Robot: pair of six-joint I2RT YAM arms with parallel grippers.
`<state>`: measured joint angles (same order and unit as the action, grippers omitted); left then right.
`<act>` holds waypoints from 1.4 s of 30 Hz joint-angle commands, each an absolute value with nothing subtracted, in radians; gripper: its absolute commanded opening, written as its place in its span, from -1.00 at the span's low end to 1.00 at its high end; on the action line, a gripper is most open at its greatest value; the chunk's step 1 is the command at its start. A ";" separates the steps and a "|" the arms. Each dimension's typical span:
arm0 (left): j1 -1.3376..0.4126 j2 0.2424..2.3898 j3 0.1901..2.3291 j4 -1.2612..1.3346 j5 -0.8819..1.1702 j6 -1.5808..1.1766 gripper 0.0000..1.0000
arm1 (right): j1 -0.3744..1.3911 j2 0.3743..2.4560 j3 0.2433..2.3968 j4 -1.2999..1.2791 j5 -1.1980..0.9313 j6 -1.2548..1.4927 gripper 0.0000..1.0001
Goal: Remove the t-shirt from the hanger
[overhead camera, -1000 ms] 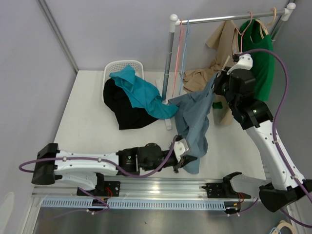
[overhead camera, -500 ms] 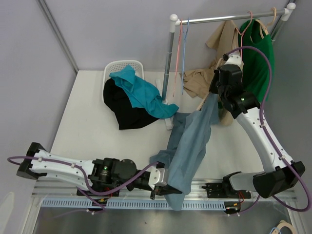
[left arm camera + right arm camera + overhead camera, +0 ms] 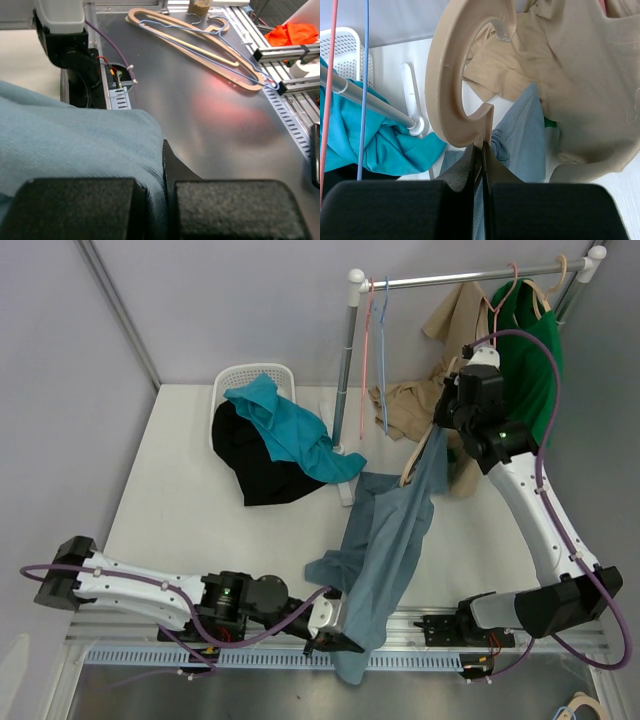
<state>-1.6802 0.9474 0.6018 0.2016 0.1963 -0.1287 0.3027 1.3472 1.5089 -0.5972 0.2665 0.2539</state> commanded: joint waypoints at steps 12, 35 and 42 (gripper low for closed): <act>-1.260 1.325 0.791 0.320 0.350 -0.256 -0.99 | 0.305 1.224 1.652 -0.771 0.012 0.291 -1.00; -1.017 1.552 0.885 0.379 0.359 -0.488 -0.99 | 0.264 1.224 1.763 -0.851 -0.293 0.327 -1.00; -1.015 1.539 1.017 0.244 0.232 -0.456 -0.99 | 0.275 1.166 1.672 -0.925 -0.241 0.308 -1.00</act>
<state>-1.0157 1.5867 0.9215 0.2699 0.3138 -0.4690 0.2684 1.2106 1.6939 -0.8806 -0.2554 0.3199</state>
